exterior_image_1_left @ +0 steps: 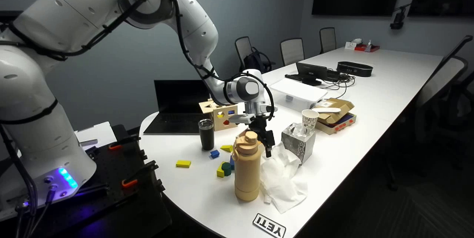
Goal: Clean up when doing the task
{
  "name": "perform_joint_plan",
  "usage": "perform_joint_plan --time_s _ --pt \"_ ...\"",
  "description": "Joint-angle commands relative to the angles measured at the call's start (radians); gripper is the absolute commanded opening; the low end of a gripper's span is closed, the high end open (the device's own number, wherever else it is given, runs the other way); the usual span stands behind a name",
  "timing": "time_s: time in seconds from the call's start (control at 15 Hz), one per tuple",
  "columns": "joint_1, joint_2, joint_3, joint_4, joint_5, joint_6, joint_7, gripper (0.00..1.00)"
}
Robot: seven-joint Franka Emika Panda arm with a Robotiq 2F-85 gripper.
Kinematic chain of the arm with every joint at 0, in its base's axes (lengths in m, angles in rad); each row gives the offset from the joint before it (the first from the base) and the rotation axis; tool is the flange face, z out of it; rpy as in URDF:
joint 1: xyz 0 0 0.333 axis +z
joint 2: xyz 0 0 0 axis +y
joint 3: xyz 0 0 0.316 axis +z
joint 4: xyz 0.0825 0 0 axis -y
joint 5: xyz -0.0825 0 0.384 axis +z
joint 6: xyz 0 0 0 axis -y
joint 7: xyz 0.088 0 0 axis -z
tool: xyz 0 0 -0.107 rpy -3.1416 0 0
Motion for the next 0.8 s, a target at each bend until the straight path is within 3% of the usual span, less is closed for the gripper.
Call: perform_joint_plan --time_s 0.0,0.27,0.33,0.4,0.73 --pt "0.026 0.103 -0.032 0.108 0.044 -0.011 0.007 1.0" --pt "0.028 0.186 -0.05 0.184 0.066 -0.02 0.009 1.0" --pt "0.028 0.201 -0.054 0.199 0.072 -0.019 0.007 0.75" --pt "0.029 0.213 -0.058 0.209 0.076 -0.017 0.009 0.74" --pt "0.033 0.245 -0.063 0.25 0.088 -0.014 0.0 0.35"
